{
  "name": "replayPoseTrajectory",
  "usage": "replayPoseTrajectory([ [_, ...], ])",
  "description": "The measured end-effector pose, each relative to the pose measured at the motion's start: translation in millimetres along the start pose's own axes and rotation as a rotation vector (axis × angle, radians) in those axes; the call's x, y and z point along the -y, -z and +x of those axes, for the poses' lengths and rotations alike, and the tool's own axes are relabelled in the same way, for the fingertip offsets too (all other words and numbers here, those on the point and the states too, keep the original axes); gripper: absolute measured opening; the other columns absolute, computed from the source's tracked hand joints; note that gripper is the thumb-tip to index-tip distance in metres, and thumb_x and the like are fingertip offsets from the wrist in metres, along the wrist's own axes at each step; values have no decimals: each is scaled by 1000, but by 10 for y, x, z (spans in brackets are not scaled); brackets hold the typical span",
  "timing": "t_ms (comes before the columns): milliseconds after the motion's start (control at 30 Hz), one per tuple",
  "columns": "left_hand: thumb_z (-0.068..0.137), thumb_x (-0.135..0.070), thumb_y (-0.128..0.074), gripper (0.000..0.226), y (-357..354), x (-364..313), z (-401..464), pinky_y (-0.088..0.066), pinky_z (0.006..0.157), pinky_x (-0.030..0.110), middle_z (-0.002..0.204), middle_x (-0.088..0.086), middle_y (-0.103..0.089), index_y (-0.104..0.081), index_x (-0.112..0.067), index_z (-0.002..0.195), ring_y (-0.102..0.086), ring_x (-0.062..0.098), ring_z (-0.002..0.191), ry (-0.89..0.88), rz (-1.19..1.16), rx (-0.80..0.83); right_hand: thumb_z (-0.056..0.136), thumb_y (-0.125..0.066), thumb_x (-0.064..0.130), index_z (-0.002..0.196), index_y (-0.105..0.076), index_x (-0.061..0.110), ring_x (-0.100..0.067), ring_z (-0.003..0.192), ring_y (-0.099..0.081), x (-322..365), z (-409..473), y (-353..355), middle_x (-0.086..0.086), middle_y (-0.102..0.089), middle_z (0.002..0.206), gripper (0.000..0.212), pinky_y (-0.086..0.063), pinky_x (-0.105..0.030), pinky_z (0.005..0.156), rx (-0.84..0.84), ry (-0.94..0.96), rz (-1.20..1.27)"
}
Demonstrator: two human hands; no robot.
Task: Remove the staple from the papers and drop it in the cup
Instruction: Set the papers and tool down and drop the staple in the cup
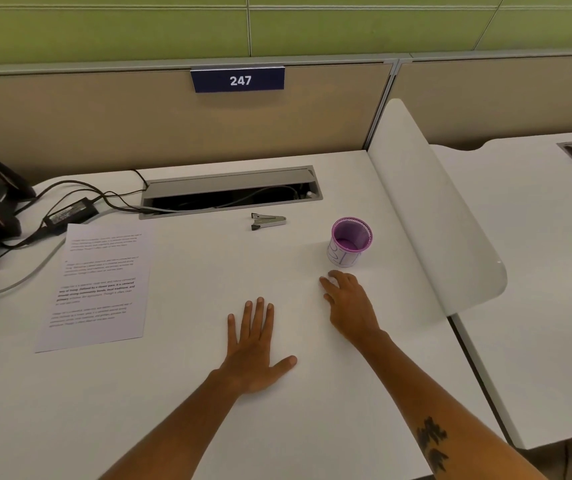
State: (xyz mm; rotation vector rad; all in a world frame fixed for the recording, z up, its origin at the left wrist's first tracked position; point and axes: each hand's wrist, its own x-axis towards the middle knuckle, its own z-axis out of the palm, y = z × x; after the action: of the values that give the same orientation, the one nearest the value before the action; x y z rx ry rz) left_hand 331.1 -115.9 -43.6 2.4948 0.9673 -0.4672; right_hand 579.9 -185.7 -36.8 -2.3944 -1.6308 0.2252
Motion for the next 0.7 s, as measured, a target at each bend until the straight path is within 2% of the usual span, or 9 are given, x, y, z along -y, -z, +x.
replayPoseTrajectory([
  [67, 70, -96, -2, 121, 3, 5, -3, 20, 124, 61, 162, 3, 49, 35, -20, 157, 43, 28, 151, -4, -10, 0, 100, -62, 6, 139, -63, 9, -33, 132, -57, -21, 31, -36, -13, -59, 145, 40, -51, -38, 105, 12, 10, 27],
  [167, 70, -96, -2, 121, 14, 4, -7, 20, 124, 62, 162, 3, 49, 36, -20, 156, 43, 28, 151, -7, -7, 5, 104, -55, 12, 138, -61, 9, -26, 121, -61, -9, 59, 6, -10, -59, 138, 35, -48, -29, 102, 22, -26, 71],
  [267, 80, -94, -10, 116, 13, 5, -7, 20, 124, 63, 162, 4, 49, 35, -19, 157, 43, 28, 151, -9, -4, 4, 90, -71, -2, 123, -70, 1, -33, 104, -66, 2, 79, 36, -17, -68, 119, 34, -55, -34, 89, 14, 43, 42],
  [367, 86, -89, -25, 116, 14, 7, -9, 19, 124, 63, 162, 4, 48, 35, -19, 157, 43, 28, 150, -13, -12, 3, 84, -68, -11, 111, -74, -3, -35, 94, -66, 27, 111, 71, -19, -70, 105, 29, -57, -37, 76, 21, 66, -26],
  [600, 87, -87, -30, 116, 30, 7, -13, 21, 123, 62, 162, 4, 48, 34, -20, 157, 44, 28, 150, -17, -30, 4, 74, -66, -19, 90, -70, -2, -32, 74, -57, 91, 75, -18, -16, -63, 82, 24, -53, -39, 56, -70, 96, -90],
  [700, 87, -88, -30, 116, 35, 4, -14, 21, 123, 62, 162, 4, 47, 34, -20, 157, 43, 28, 151, -17, -34, 5, 71, -66, -22, 89, -68, -1, -31, 72, -55, 94, 54, -79, -16, -61, 81, 28, -51, -40, 53, -122, 120, -105],
])
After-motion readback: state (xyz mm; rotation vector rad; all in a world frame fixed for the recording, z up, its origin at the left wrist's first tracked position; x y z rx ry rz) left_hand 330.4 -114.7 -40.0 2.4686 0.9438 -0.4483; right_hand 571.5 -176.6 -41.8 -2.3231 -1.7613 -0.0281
